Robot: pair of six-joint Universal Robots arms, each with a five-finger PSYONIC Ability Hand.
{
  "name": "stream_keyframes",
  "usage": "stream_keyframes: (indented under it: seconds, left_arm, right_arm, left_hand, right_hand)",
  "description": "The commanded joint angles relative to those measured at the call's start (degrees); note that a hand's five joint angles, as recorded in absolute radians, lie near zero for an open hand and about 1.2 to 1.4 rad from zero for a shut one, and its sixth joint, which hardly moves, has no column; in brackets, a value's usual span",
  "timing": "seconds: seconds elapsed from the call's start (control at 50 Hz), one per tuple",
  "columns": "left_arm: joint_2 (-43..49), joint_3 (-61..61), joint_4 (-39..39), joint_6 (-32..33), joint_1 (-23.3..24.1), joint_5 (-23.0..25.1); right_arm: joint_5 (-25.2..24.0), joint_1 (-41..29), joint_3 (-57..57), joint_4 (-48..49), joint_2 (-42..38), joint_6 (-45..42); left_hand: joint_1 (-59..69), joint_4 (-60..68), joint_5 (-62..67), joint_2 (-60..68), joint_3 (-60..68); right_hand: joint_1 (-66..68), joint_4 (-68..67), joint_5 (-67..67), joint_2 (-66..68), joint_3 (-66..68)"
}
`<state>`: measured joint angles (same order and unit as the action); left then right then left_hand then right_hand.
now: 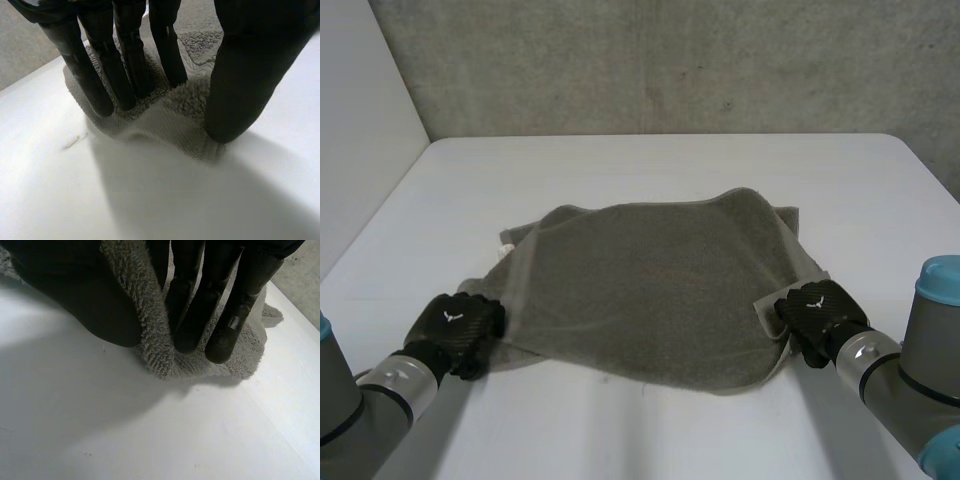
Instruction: Fold the laundry
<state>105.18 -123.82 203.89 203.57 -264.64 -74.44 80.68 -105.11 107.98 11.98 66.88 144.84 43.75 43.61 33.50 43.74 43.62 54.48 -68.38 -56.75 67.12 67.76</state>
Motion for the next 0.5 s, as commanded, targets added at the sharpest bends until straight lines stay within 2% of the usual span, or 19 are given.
stream_keyframes:
  seconds: [0.02,0.2,0.24,0.26,0.3,0.5]
  left_arm:
    - [-0.06,0.51,0.37,-0.02,0.00,0.00]
    - [-0.85,0.86,0.46,-0.02,1.06,0.00]
    - [-1.29,0.78,0.46,-0.02,1.32,0.00]
    - [-1.29,0.78,0.46,-0.02,1.32,0.00]
    - [-1.90,0.86,0.46,-0.02,1.84,0.00]
    - [-5.95,0.78,0.37,-0.19,1.93,0.09]
  right_arm:
    - [0.00,0.00,0.04,-0.02,0.00,0.00]
    - [0.00,-0.53,0.04,-0.02,-0.09,-0.09]
    - [0.00,-0.53,0.04,-0.02,-0.09,-0.09]
    - [0.00,-0.53,0.04,-0.02,-0.09,-0.09]
    - [0.09,-0.53,-0.04,-0.02,0.18,-0.09]
    - [0.36,-0.36,-0.66,-0.64,1.85,-0.09]
  left_hand:
    - [12.39,12.53,12.64,12.40,12.51]
    - [16.42,16.57,16.68,16.44,16.55]
    - [24.61,24.75,24.86,24.62,24.74]
    - [24.67,24.81,24.92,24.68,24.79]
    - [36.21,36.35,36.47,36.23,36.34]
    - [36.25,36.39,36.50,36.26,36.38]
  right_hand:
    - [25.52,-11.62,-13.25,12.88,12.24]
    - [25.52,-11.62,-13.25,12.88,12.24]
    - [25.52,-11.62,-13.25,12.88,12.24]
    - [25.52,-11.62,-13.25,12.88,12.24]
    - [25.52,-11.62,-13.25,12.88,12.24]
    - [25.52,-11.62,-13.25,12.88,12.24]
